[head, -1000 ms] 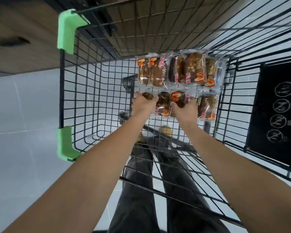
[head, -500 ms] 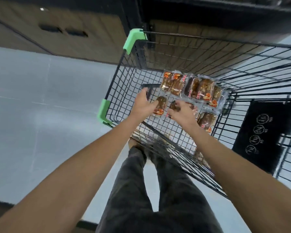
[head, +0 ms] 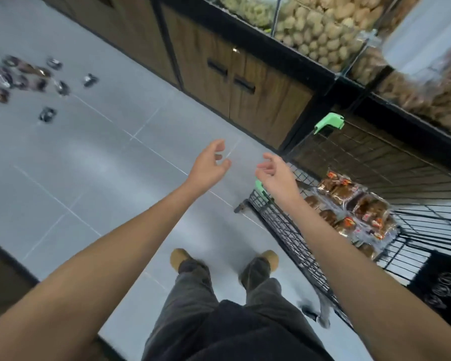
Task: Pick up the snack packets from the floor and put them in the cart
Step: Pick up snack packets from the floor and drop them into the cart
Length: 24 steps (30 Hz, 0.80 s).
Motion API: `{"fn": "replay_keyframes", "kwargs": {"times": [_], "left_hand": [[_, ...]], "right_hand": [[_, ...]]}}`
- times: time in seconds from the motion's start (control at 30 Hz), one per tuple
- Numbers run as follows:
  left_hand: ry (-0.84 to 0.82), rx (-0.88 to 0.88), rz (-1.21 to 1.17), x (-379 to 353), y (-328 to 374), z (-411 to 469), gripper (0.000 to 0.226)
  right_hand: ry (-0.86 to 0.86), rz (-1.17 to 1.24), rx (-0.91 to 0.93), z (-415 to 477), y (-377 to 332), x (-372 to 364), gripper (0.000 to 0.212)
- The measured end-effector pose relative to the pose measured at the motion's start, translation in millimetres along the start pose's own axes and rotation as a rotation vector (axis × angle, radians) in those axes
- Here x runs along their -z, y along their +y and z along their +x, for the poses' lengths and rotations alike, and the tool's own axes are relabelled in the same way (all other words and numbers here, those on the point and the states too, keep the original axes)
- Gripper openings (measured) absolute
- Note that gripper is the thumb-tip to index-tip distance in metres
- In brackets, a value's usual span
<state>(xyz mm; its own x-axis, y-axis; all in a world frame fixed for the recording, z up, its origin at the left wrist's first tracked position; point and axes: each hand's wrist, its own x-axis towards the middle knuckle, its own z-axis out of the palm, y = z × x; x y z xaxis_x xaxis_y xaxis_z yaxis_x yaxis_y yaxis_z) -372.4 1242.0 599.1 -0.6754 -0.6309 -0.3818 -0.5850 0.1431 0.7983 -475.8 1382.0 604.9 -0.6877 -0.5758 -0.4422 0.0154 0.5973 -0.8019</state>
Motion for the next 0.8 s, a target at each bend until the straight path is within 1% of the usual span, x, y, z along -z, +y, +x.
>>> {"fn": "replay_keyframes", "kwargs": {"times": [0.33, 0.47, 0.6, 0.8], "left_hand": [[0.214, 0.054, -0.17, 219.6, -113.5, -31.6, 0.047], [0.329, 0.093, -0.247, 290.5, -145.8, -39.2, 0.045], [0.441, 0.136, -0.306, 354.9, -180.5, -38.2, 0.045], [0.571, 0.219, -0.353, 453.7, -236.5, -18.4, 0.046]], "right_hand": [[-0.157, -0.098, 0.193, -1.1, -135.0, -205.5, 0.034], [-0.224, -0.158, 0.242, 6.8, -184.5, -273.7, 0.032], [-0.319, -0.244, 0.346, 21.0, -230.5, -343.5, 0.032], [-0.468, -0.289, 0.434, 62.0, -296.4, -467.6, 0.034]]}}
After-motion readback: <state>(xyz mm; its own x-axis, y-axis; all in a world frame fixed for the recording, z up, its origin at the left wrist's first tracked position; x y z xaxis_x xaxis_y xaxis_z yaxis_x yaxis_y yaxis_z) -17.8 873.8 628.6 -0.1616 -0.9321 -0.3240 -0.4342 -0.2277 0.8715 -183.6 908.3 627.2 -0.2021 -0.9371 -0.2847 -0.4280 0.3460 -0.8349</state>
